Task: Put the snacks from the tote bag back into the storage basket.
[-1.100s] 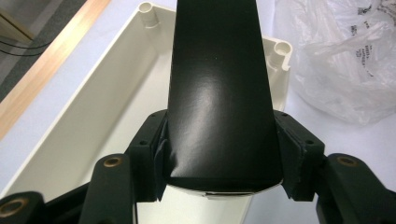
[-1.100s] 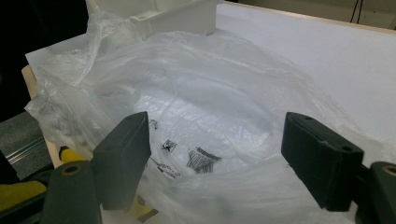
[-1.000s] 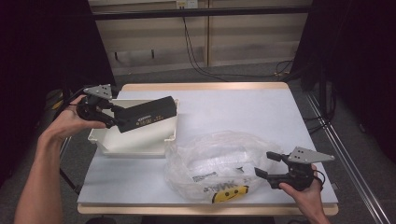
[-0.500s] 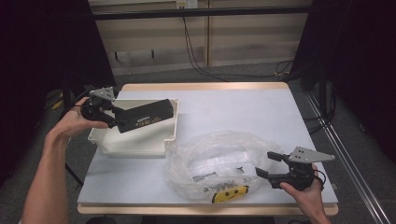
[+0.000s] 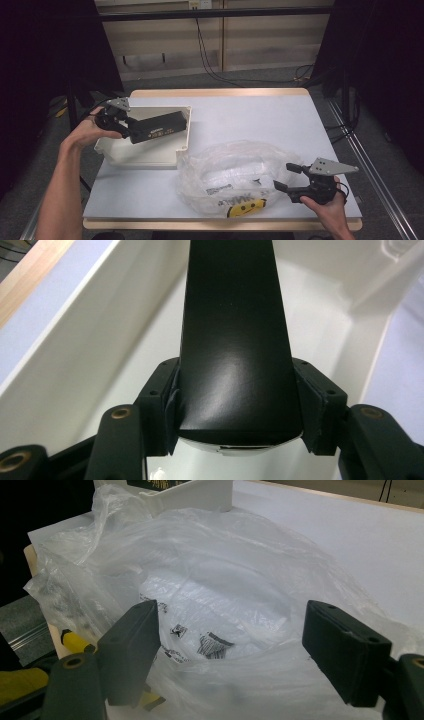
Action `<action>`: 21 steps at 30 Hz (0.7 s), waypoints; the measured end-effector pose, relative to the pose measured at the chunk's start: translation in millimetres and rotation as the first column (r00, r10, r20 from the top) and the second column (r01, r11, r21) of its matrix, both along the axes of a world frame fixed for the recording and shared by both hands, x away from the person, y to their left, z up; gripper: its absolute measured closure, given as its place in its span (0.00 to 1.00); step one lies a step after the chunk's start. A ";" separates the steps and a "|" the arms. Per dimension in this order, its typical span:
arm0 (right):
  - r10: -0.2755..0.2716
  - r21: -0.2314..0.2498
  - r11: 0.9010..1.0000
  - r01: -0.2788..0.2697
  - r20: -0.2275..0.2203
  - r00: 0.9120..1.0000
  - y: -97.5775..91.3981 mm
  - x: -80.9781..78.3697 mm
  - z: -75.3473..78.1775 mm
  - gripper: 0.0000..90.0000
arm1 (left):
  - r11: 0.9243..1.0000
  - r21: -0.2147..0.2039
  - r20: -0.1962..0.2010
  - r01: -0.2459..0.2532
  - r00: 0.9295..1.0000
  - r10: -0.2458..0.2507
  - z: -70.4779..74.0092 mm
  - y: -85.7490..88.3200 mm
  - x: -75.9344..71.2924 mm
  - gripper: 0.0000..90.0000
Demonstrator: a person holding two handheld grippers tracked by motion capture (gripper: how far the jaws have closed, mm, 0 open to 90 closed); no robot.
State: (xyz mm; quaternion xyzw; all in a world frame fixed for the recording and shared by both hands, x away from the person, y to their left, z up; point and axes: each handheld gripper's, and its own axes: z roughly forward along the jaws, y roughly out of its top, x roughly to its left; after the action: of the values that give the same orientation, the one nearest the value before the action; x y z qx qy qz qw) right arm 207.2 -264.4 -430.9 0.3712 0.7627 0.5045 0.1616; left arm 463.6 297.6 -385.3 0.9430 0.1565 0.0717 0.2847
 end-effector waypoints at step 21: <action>0.007 0.000 1.000 -0.007 0.001 1.000 2.1 -0.3 -0.5 0.25 | 1.000 0.002 0.002 0.004 1.000 -0.004 -24.1 -7.0 10.1 0.48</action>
State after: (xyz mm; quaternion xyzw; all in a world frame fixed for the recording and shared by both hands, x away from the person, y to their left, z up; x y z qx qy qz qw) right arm 206.9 -262.3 -431.4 0.3684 0.7639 0.5052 0.1600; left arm 473.7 290.6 -409.4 0.9436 0.1542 0.0722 0.2839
